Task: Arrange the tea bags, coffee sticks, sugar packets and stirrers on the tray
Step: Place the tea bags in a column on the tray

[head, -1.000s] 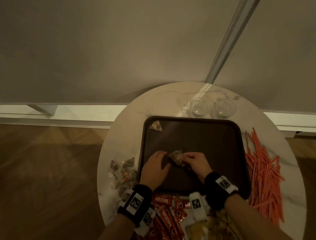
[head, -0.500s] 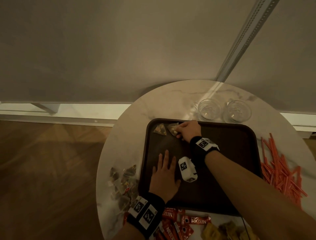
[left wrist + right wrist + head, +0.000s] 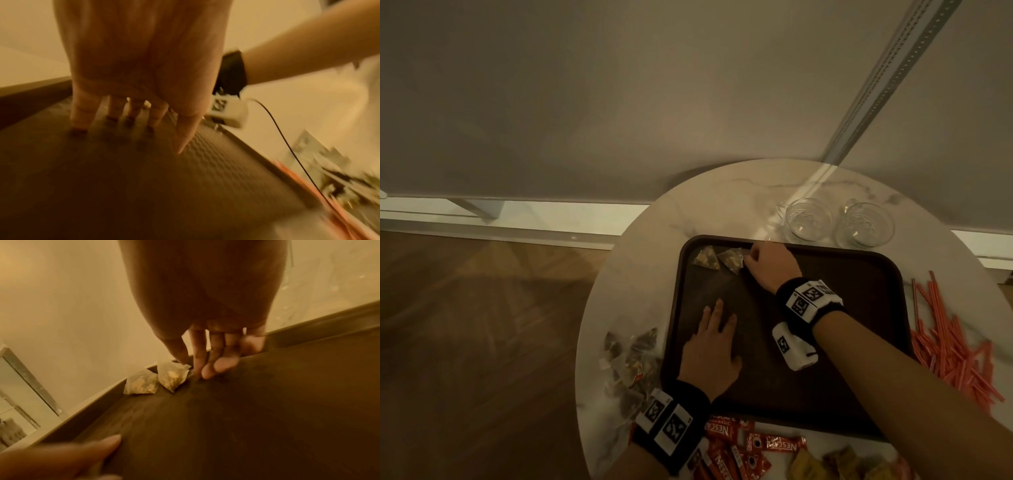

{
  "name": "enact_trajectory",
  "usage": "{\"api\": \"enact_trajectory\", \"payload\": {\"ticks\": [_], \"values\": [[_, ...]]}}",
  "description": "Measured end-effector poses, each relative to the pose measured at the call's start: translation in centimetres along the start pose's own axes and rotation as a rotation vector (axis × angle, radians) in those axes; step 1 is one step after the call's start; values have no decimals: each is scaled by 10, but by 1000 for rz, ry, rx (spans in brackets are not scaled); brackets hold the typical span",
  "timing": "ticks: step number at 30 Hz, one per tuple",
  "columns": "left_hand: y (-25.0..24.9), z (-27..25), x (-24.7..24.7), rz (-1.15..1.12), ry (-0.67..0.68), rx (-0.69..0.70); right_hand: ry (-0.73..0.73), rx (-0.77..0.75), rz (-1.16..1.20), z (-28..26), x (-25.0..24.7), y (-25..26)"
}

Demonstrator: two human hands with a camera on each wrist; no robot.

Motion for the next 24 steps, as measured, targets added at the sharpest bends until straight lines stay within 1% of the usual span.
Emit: {"api": "enact_trajectory", "payload": {"ticks": [1,2,4,6,7,9,11,13,15,17,20,24], "values": [[3,3,-14,-73,-60,-8,-8,-30,45,-3,-1,0],[7,6,-31,-151,-147,-21,-9,-61,87,-7,0,1],[19,14,-69,-227,-324,-50,13,-136,117,-13,2,6],[33,28,-99,-238,-430,-75,42,-223,73,-16,6,13],[40,36,-110,-245,-456,-85,55,-258,54,-15,8,16],[49,57,-123,-203,-459,-77,73,-298,43,-12,11,20],[50,78,-124,-90,-394,-41,75,-295,56,-7,12,20],[46,93,-118,-6,-323,13,45,-285,74,-4,11,19],[41,102,-115,49,-294,72,-9,-247,88,-3,9,15],[37,107,-115,77,-305,118,-47,-199,78,-4,9,9],[34,112,-116,66,-328,147,-39,-138,86,-6,13,6],[39,113,-116,38,-365,198,-20,-117,135,-7,15,3]]}}
Point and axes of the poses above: each hand's wrist, its own z-axis towards the middle knuckle, its own x-axis out of the palm, y = z × x, the point moved 8 cm from there along z, towards the middle knuckle, and after that the axes turned 1 degree about -y, right-handed, at the moved point
